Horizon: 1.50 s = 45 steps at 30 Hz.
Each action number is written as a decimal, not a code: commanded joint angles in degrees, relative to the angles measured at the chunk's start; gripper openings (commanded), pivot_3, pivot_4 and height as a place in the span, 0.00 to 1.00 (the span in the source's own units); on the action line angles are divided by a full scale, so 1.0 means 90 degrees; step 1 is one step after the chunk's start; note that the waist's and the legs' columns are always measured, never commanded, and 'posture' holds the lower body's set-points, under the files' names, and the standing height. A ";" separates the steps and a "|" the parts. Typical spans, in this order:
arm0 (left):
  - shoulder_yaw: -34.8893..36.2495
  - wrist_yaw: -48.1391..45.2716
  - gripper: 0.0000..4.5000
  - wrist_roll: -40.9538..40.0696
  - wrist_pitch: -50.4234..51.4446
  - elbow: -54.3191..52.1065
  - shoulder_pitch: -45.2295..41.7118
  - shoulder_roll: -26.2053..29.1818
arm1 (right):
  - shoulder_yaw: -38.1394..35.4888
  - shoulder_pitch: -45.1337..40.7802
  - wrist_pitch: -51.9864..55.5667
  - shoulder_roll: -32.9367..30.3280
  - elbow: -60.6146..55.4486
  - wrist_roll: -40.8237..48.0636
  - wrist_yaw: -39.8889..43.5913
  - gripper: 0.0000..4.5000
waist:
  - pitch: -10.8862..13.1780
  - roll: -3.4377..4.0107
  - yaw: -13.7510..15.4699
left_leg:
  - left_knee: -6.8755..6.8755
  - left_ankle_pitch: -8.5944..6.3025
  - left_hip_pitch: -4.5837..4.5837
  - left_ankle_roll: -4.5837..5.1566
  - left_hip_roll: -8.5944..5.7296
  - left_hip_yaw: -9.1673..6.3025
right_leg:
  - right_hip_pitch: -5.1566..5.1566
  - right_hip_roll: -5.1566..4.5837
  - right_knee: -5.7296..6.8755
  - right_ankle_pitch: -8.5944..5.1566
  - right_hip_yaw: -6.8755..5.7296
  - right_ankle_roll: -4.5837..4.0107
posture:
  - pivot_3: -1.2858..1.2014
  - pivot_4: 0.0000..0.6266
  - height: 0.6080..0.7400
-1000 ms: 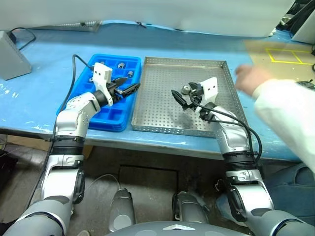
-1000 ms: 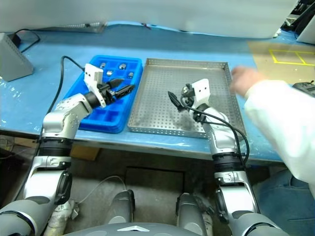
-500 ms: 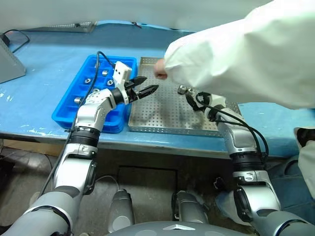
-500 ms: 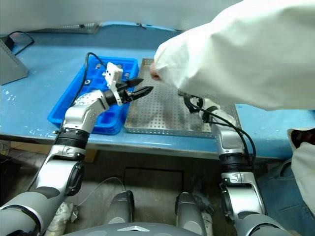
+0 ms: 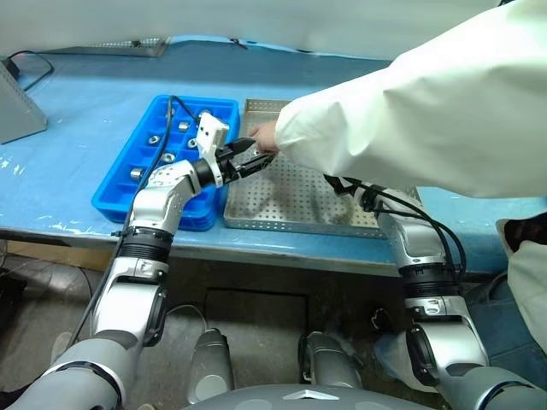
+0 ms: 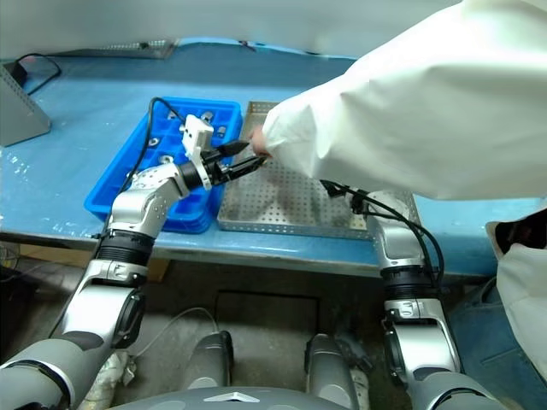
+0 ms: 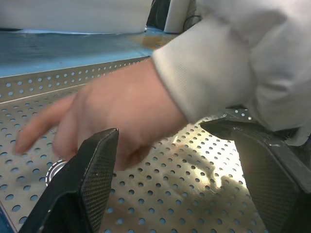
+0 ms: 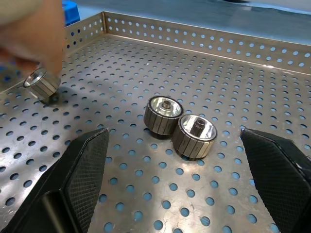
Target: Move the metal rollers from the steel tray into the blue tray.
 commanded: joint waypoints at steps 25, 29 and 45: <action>0.0934 0.1975 0.87 0.0205 0.0197 -0.2130 0.1689 0.0698 | 0.0110 -0.4255 -0.1319 0.1345 0.5807 -0.0398 -0.0208 1.00 | 0.0001 0.0002 0.0293 | -0.0005 0.0000 -0.0061 0.0000 0.0007 -0.0007 | -0.0056 -0.0005 -0.0001 -0.0002 -0.0037 -0.0004 | 0.59 0.24 1.00; 0.1057 0.2136 0.87 0.0128 0.0350 -0.2463 0.1927 0.0760 | -0.0300 -0.4632 -0.1268 0.1373 0.6520 -0.0280 -0.0530 1.00 | 0.0001 0.0002 0.0421 | 0.0000 0.0001 -0.0070 -0.0001 0.0010 -0.0009 | -0.0062 -0.0005 0.0007 -0.0002 -0.0042 -0.0004 | 0.61 0.24 1.00; 0.1335 0.2586 0.87 -0.0107 0.0698 -0.3405 0.2621 0.0877 | -0.0767 -0.4866 -0.1433 0.1497 0.7099 -0.0494 -0.1247 1.00 | 0.0001 0.0002 0.0650 | 0.0028 0.0002 -0.0152 -0.0003 0.0017 -0.0019 | -0.0142 -0.0004 0.0031 -0.0002 -0.0067 -0.0005 | 0.66 0.24 1.00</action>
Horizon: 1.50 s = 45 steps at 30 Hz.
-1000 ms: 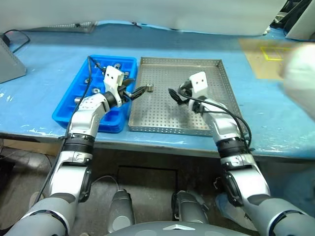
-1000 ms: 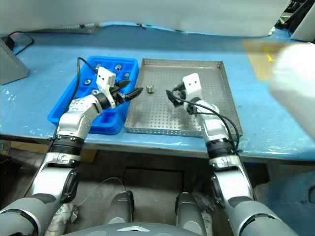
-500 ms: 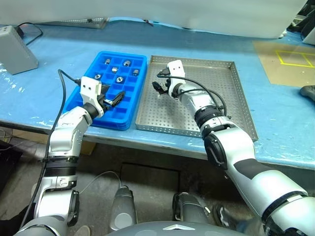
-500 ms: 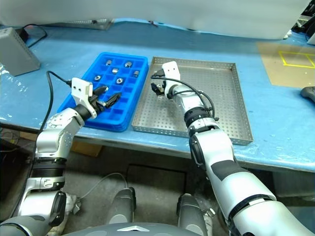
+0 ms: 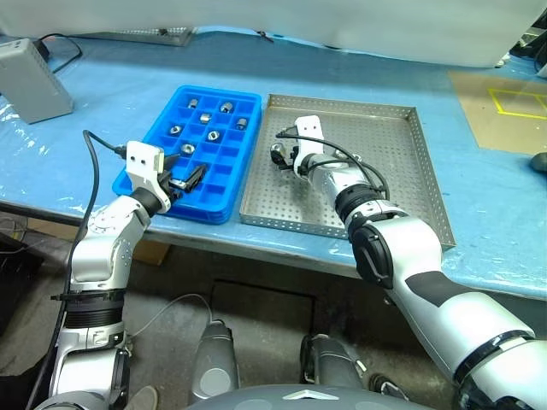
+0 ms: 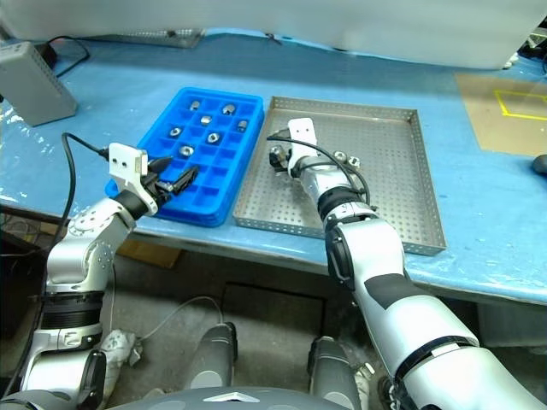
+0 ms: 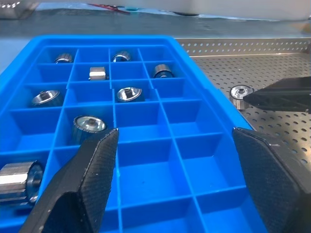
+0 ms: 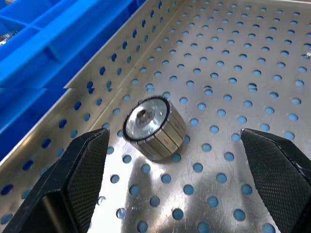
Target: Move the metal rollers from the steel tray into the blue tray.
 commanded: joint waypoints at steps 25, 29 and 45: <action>0.0802 0.0988 0.87 -0.0387 0.0377 -0.1985 0.1537 0.0003 | -0.0697 -0.0042 -0.0080 -0.0076 0.0148 -0.0422 -0.0979 1.00 | 0.0000 0.0000 0.0642 | 0.0023 0.0006 -0.0039 -0.0011 0.0006 -0.0051 | -0.0010 0.0000 0.0007 0.0001 -0.0043 -0.0001 | 0.75 0.24 1.00; 0.0807 0.1026 0.87 -0.0403 0.0358 -0.1994 0.1567 -0.0010 | -0.0764 -0.0049 -0.0105 -0.0105 0.0151 -0.0518 -0.1084 1.00 | 0.0000 0.0001 0.0747 | 0.0024 0.0010 -0.0039 -0.0017 0.0007 -0.0056 | -0.0010 0.0001 0.0011 0.0002 -0.0046 -0.0004 | 0.75 0.24 1.00; 0.0696 0.1053 0.88 -0.0388 0.0437 -0.1984 0.1470 0.0013 | -0.0718 0.0046 -0.0128 -0.0186 0.0175 -0.0905 -0.1116 0.39 | -0.0001 0.0002 0.0815 | 0.0032 0.0027 -0.0078 -0.0046 0.0007 -0.0124 | -0.0011 0.0002 0.0018 0.0006 -0.0108 -0.0009 | 0.75 0.24 1.00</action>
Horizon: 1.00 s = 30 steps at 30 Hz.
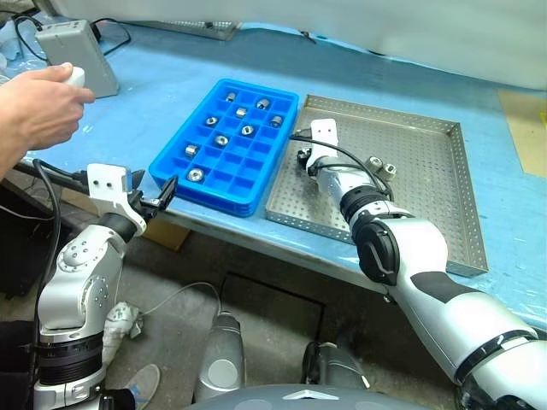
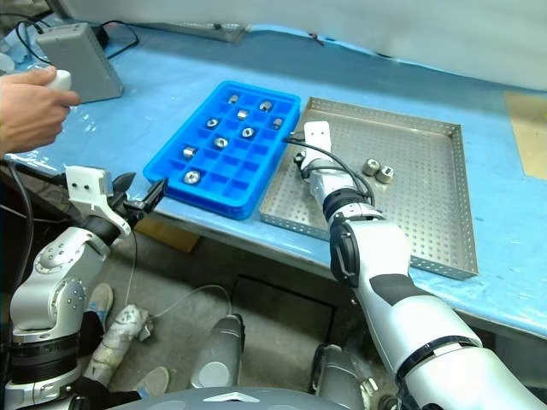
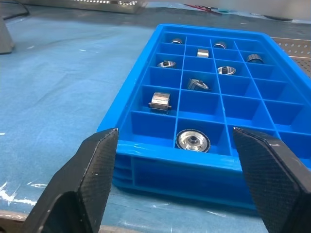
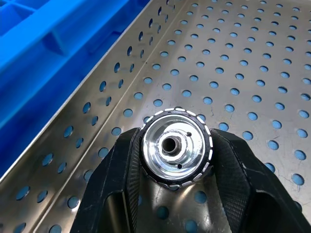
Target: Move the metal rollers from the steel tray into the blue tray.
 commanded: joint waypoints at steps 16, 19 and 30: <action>0.1005 0.0992 0.88 0.0493 -0.1490 0.1736 -0.1259 0.0089 | 0.0324 -0.1245 -0.1481 0.0733 -0.0265 -0.0052 0.1942 0.39 | 0.0002 0.0007 -0.0117 | 0.0065 0.0005 -0.0009 -0.0010 0.0032 -0.0013 | -0.0011 0.0009 0.0060 0.0006 -0.0006 -0.0016 | 0.70 0.24 1.00; 0.1075 0.1063 0.88 0.0528 -0.1601 0.1852 -0.1338 0.0099 | 0.0407 -0.1324 -0.1382 0.0987 -0.0260 -0.0012 0.2438 0.39 | 0.0002 0.0007 -0.0159 | 0.0069 0.0005 -0.0011 -0.0010 0.0037 -0.0013 | -0.0011 0.0010 0.0064 0.0004 -0.0012 -0.0024 | 0.70 0.24 1.00; 0.1244 0.1158 0.88 0.0407 -0.1574 0.1480 -0.0906 0.0095 | 0.0890 -0.1180 -0.1089 0.1283 -0.0199 -0.0324 0.2409 0.39 | 0.0002 0.0008 -0.0057 | 0.0096 0.0013 -0.0046 -0.0023 0.0060 -0.0029 | -0.0011 0.0010 0.0071 0.0007 -0.0025 -0.0034 | 0.72 0.24 1.00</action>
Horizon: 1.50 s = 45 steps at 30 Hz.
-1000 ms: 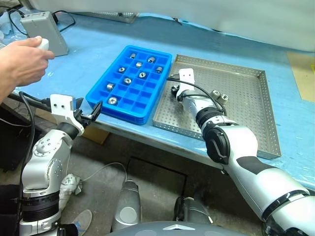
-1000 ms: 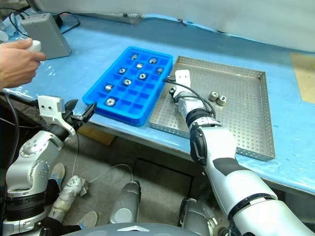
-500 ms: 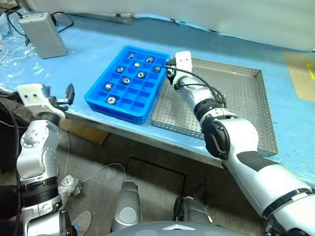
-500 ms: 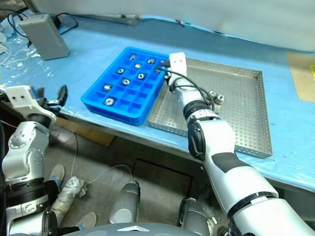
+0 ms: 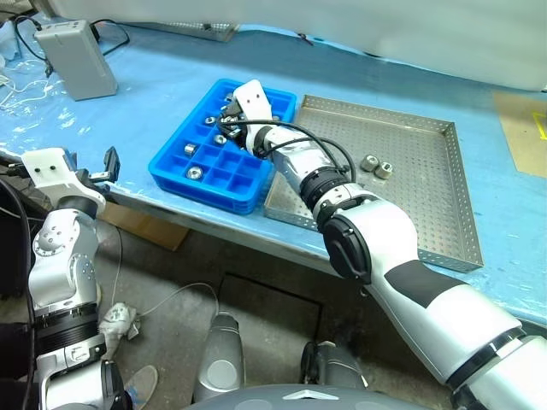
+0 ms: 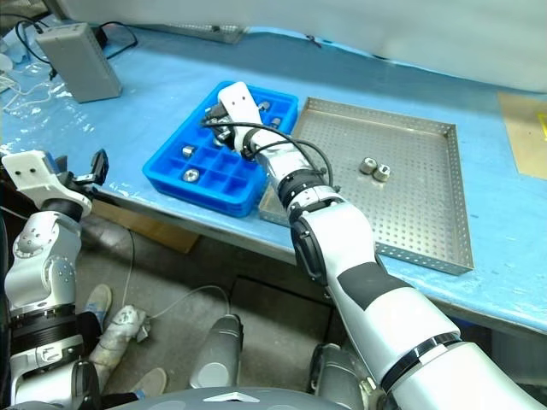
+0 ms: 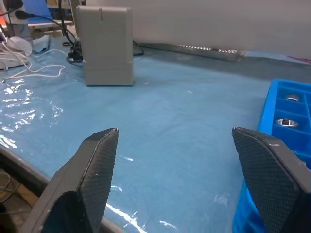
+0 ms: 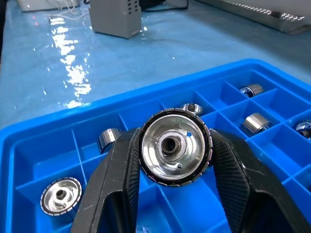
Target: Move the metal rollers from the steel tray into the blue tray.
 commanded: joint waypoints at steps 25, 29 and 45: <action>0.0051 0.0152 0.88 -0.0132 -0.0024 -0.0556 0.0139 -0.0031 | 0.0294 0.0625 0.0468 0.0127 -0.0097 -0.0187 -0.0550 0.78 | -0.0001 0.0000 0.0072 | -0.0001 0.0008 0.0000 -0.0014 0.0000 -0.0006 | 0.0000 -0.0002 0.0011 0.0000 0.0000 -0.0001 | 0.73 0.24 1.00; -0.0106 0.0172 0.88 -0.0131 -0.0054 -0.0473 0.0063 -0.0168 | 0.0149 0.0627 0.0301 -0.0016 -0.0130 -0.0102 -0.0645 0.93 | -0.0001 0.0000 0.0097 | -0.0001 0.0014 -0.0002 -0.0024 0.0000 -0.0006 | 0.0001 -0.0005 0.0014 0.0001 0.0003 -0.0002 | 0.71 0.24 1.00; -0.1266 -0.1107 0.88 -0.0036 -0.0415 0.1580 -0.1714 -0.0368 | -0.0815 0.0249 -0.0518 -0.1433 -0.0413 0.0809 -0.1181 0.93 | -0.0002 0.0000 -0.0372 | 0.0001 0.0051 -0.0008 -0.0069 0.0002 0.0006 | 0.0000 -0.0007 0.0028 0.0018 0.0006 -0.0022 | 0.57 0.24 1.00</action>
